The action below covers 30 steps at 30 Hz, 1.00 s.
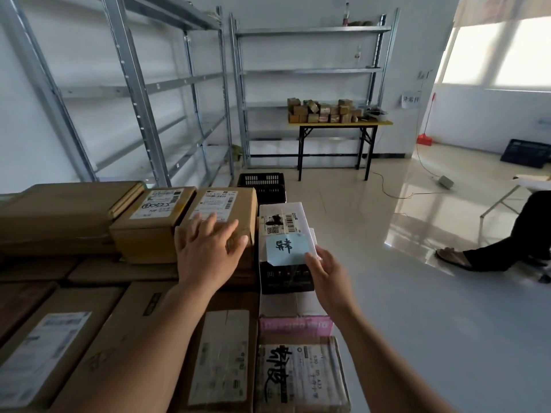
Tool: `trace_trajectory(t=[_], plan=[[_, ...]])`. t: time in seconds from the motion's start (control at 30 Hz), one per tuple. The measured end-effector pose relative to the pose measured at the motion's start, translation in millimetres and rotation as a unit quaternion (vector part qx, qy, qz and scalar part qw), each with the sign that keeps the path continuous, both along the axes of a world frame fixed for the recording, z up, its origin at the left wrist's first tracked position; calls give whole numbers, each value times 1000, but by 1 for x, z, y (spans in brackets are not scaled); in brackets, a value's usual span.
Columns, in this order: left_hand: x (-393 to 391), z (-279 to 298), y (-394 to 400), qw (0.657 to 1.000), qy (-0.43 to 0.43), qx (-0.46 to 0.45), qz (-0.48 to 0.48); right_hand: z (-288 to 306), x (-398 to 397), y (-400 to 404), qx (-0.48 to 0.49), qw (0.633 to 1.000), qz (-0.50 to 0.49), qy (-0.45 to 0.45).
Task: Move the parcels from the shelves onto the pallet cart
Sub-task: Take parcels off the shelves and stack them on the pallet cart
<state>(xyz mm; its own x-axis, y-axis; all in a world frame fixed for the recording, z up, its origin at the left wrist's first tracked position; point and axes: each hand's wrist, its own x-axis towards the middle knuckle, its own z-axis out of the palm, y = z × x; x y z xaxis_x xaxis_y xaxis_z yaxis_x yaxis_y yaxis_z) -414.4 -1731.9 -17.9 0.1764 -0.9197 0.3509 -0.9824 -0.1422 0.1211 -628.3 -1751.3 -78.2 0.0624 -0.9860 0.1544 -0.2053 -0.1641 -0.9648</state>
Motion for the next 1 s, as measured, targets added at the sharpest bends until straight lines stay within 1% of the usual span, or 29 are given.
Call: trace_trajectory(t=[0.1,0.2,0.43,0.5,0.6,0.67,0.77,0.87,1.0], plan=[[7,-3,-5,999,17,-10,-25,5,4,-2,-16,999,-4,28],[7,-2,-7,999,23,-21,-26,8,8,-4,-23,998,-15,55],[5,0,-1,999,41,-14,-25,19,9,-1,-16,993,-42,106],[4,2,5,997,61,-33,-30,25,8,-1,-22,987,-72,139],[0,4,21,991,97,-86,-37,37,8,5,-79,970,-123,196],[-3,7,34,984,125,-119,-40,47,12,14,-114,959,-140,219],[-6,10,55,975,165,-143,-31,57,27,33,-178,944,-125,246],[-7,5,81,969,200,-145,2,55,50,56,-238,938,-77,239],[-1,-14,118,965,228,-109,67,37,71,78,-260,929,-1,264]])
